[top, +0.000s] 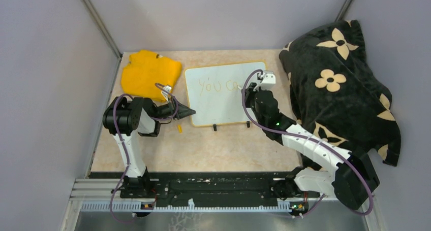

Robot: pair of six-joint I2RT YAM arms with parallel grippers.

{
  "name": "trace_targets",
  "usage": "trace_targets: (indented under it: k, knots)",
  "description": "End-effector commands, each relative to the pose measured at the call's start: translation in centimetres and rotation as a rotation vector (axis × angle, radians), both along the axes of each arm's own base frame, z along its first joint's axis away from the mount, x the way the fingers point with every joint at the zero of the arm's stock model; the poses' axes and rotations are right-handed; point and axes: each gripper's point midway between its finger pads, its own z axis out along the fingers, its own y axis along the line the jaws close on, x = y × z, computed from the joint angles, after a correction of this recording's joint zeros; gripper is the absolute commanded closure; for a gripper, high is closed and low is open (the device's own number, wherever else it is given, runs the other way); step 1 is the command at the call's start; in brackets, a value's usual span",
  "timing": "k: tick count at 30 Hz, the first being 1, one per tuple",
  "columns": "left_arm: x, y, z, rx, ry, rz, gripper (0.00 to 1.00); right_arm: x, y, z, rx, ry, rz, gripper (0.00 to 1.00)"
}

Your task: Write a sentence on the whiteboard

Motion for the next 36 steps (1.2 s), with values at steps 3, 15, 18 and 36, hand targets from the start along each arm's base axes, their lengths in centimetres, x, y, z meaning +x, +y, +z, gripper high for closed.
trace_targets:
  k: [3,15,18,36]
  knots:
    - [0.5,0.0,1.5,-0.017,-0.187,0.023,1.00,-0.2,-1.1,0.7,0.019,-0.017,-0.028,1.00]
    - [0.6,0.0,1.5,-0.017,-0.183,0.023,1.00,-0.2,-0.8,5.3,0.069,-0.093,-0.007,1.00]
    - [0.6,0.0,1.4,-0.017,-0.182,0.023,1.00,0.1,-0.5,5.7,0.069,-0.097,-0.005,1.00]
    - [0.6,0.0,1.5,-0.017,-0.182,0.021,1.00,1.2,-0.3,4.3,0.046,-0.073,-0.018,1.00]
